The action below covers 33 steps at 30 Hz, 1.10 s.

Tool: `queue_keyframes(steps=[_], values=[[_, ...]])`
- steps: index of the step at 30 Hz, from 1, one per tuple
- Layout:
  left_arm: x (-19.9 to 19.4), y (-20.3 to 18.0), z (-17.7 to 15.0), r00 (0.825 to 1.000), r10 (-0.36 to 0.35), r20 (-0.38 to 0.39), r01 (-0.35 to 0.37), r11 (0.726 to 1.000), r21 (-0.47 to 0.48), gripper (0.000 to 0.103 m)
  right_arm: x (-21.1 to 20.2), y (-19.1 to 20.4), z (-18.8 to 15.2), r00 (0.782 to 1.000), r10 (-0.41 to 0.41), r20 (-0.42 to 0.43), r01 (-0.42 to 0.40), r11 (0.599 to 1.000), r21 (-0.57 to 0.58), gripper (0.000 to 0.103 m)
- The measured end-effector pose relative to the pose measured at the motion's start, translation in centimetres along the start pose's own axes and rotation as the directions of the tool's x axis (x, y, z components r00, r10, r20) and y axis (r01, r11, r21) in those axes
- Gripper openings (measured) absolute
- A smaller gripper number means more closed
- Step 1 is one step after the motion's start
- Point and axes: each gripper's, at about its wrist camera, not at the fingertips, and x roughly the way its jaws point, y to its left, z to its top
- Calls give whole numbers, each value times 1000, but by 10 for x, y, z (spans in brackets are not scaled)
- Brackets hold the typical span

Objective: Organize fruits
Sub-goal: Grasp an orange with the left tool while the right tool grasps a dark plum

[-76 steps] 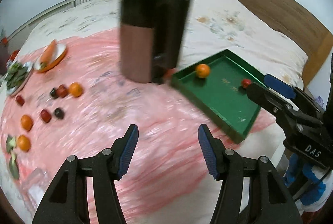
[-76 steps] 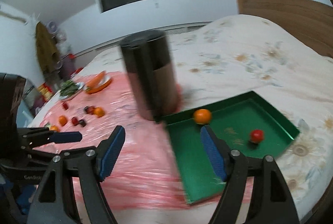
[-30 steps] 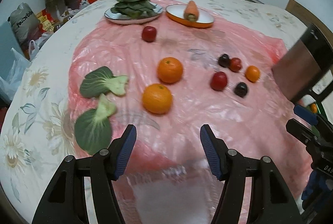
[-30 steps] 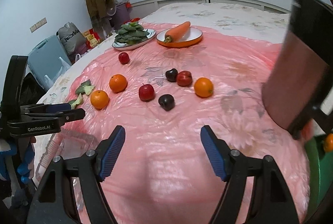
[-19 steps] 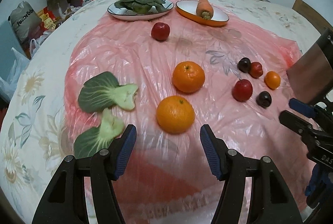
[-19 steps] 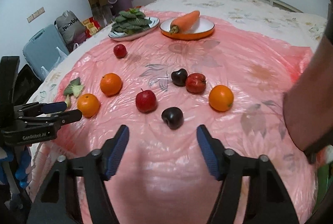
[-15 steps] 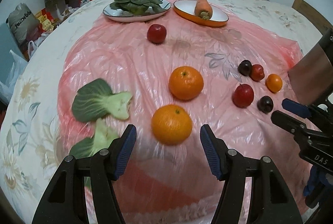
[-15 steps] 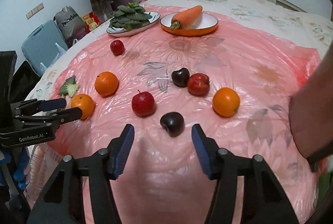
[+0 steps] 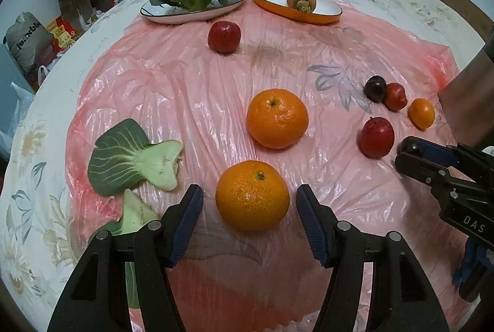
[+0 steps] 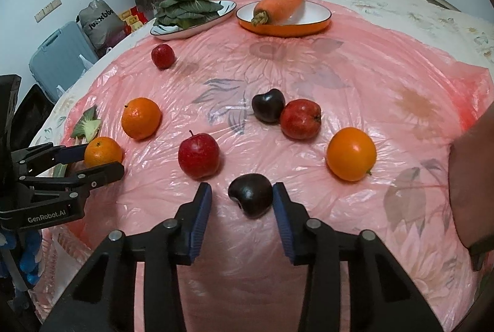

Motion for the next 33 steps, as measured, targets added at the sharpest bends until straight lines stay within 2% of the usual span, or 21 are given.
queue_keyframes(steps=[2, 3, 6, 8, 19, 27, 33], values=[[2, 2, 0, 1000, 2, -2, -2, 1000, -5, 54, 2, -2, 1, 1000, 0, -5, 0, 1000, 3, 33], [3, 3, 0, 1000, 0, -5, 0, 1000, -7, 52, 3, -2, 1, 1000, 0, -6, 0, 1000, 5, 26], [5, 9, -1, 1000, -26, -9, 26, 999, -28, 44, 6, -6, 2, 1000, -2, -17, 2, 1000, 18, 14], [4, 13, -1, 999, -43, -9, 42, 998, -42, 39, 6, -8, 2, 1000, 4, -19, -4, 1000, 28, 14], [-11, 34, -1, 991, -130, 34, 133, 983, -127, 38, -7, -18, 0, 999, 45, 8, -46, 994, 96, 13], [-32, 39, -5, 989, -133, 62, 141, 979, -145, 38, -35, -11, 0, 998, 42, 45, -46, 995, 93, 13], [-53, 38, -15, 989, -127, 79, 137, 981, -138, 38, -67, -1, -12, 996, 40, 77, -46, 996, 79, 13]])
